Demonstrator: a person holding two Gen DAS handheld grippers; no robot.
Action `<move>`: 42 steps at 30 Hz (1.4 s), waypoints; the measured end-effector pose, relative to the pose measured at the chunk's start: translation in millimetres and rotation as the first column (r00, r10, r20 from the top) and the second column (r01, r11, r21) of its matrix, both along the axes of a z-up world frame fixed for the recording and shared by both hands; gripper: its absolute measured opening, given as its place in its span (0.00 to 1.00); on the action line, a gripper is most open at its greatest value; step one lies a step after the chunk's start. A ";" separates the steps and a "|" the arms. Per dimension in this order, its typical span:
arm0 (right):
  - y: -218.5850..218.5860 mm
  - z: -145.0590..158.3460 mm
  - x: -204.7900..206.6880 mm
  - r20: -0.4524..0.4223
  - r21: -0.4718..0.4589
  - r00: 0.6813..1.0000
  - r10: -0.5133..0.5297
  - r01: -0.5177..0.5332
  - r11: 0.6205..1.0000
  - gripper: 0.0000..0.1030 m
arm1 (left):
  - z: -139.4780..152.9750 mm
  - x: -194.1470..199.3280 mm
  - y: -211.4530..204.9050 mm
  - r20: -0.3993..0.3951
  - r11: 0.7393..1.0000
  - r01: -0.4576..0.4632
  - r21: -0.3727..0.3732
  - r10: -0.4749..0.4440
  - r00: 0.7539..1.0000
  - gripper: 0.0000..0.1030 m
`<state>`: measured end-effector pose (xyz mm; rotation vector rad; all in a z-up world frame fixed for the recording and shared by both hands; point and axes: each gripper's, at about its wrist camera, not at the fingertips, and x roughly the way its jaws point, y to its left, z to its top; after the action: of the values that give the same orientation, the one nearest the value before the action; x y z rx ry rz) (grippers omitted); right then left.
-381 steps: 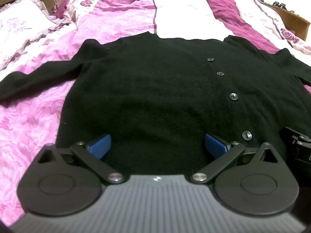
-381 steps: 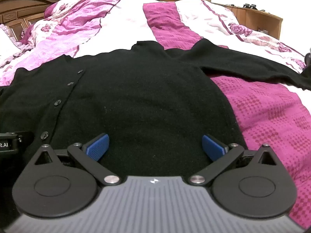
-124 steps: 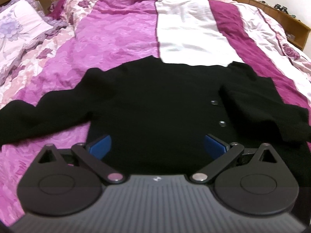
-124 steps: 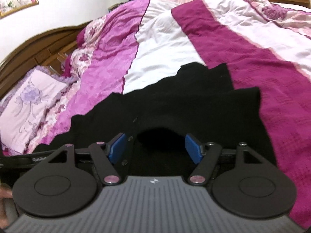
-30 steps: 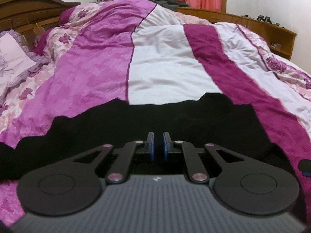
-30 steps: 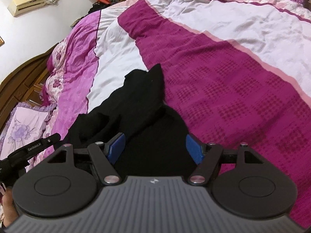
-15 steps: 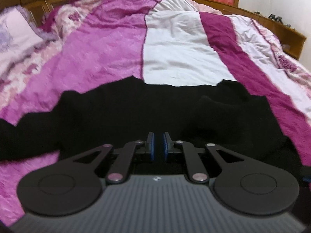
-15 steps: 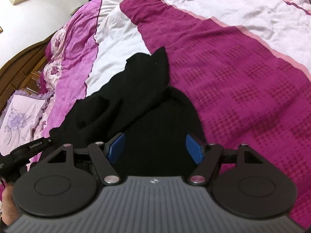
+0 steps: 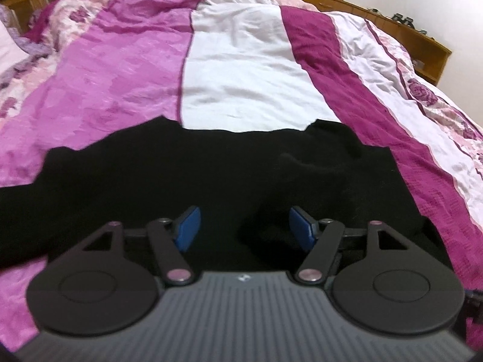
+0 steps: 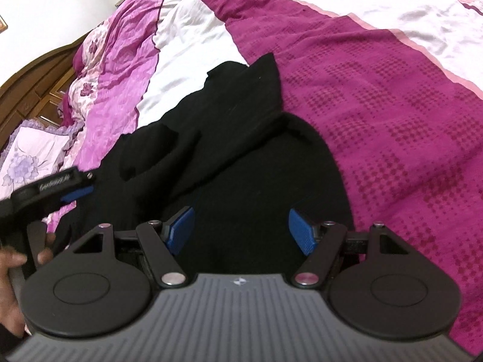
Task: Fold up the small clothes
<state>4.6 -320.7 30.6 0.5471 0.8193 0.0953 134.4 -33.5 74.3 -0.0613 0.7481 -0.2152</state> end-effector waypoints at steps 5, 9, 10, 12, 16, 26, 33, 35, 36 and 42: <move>3.0 -1.6 1.8 -0.004 -0.015 1.000 0.005 -0.005 1.000 0.73 | -21.0 25.5 -2.6 -0.032 0.996 0.030 -0.083 -0.032 0.999 0.65; 3.4 -3.1 4.2 -0.007 -0.024 1.000 0.011 -0.011 1.000 0.73 | -31.7 31.7 -0.8 -0.039 0.986 0.022 -0.165 -0.029 0.999 0.65; 3.7 -3.7 4.0 -0.008 -0.025 1.000 0.012 -0.012 1.000 0.73 | -30.5 28.6 -0.9 -0.016 0.984 0.022 -0.177 -0.025 1.000 0.65; 3.5 -4.4 4.3 -0.008 -0.026 1.000 0.014 -0.014 1.000 0.73 | -26.6 23.0 -1.8 0.024 0.982 0.041 -0.185 -0.037 0.999 0.65; 4.5 -5.7 4.9 -0.009 -0.027 1.000 0.014 -0.014 1.000 0.74 | -21.1 19.3 -11.1 0.056 0.984 0.121 -0.132 -0.115 0.992 0.64; 5.0 -6.3 5.4 -0.006 -0.029 1.000 0.016 -0.016 0.999 0.75 | -21.3 14.1 -19.7 0.075 0.993 0.119 -0.025 -0.117 0.990 0.05; 5.3 -5.9 5.4 -0.006 -0.028 1.000 0.015 -0.016 0.999 0.75 | 12.9 0.0 -4.8 0.158 0.999 0.027 0.027 -0.031 0.987 0.04; 5.1 -5.5 5.1 -0.003 -0.026 1.000 0.016 -0.016 1.000 0.75 | 24.5 -5.0 2.3 0.187 0.997 -0.013 0.074 -0.001 0.982 0.04; 5.3 -5.2 4.8 -0.002 -0.026 1.000 0.017 -0.017 1.000 0.75 | 29.6 -7.5 7.5 0.195 0.995 -0.036 0.097 0.016 0.981 0.04; 9.0 -5.5 3.0 -0.001 -0.030 1.000 0.021 -0.021 0.999 0.75 | 30.3 -10.3 38.0 0.161 0.977 -0.123 0.174 0.095 0.982 0.04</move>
<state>7.6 -311.7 25.1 0.5102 0.8256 0.1020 124.1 4.4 104.6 0.0886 0.6080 -0.0446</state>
